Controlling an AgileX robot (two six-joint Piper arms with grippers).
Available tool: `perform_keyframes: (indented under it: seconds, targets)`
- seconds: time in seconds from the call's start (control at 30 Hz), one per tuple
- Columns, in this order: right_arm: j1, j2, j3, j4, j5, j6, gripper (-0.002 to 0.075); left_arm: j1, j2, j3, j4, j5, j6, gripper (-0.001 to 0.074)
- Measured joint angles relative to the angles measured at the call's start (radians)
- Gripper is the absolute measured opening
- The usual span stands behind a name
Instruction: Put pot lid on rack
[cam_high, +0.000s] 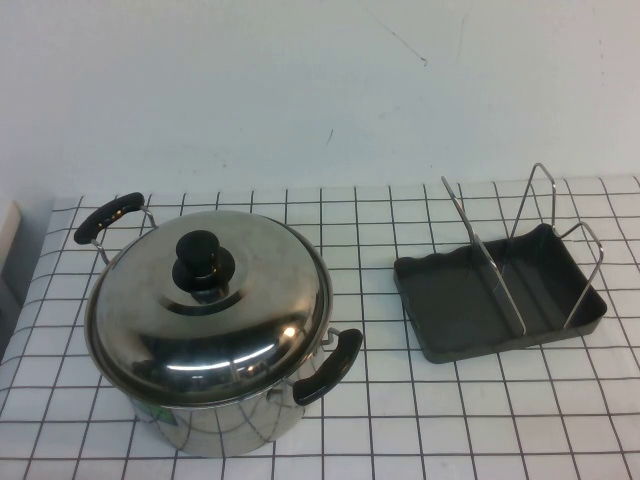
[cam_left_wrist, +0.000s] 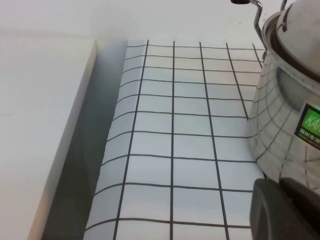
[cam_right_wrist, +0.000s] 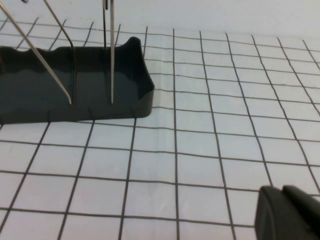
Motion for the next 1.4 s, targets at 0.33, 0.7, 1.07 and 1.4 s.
perform_keyframes:
  seconds: [0.33, 0.7, 1.07, 1.4]
  targets:
    - [0.000, 0.000, 0.000, 0.000, 0.000, 0.000, -0.0003, 0.000, 0.000, 0.000, 0.000, 0.000, 0.000, -0.0003]
    - [0.000, 0.000, 0.000, 0.009, 0.000, -0.022, -0.0003, 0.000, 0.000, 0.000, 0.000, 0.000, 0.000, -0.0003]
    - [0.000, 0.000, 0.000, 0.036, 0.000, -0.081, -0.0003, 0.000, 0.000, 0.000, 0.000, 0.000, 0.000, -0.0003]
    - [0.000, 0.000, 0.000, 0.044, 0.000, -0.081, -0.0003, 0.000, 0.000, 0.000, 0.000, 0.000, 0.000, -0.0003]
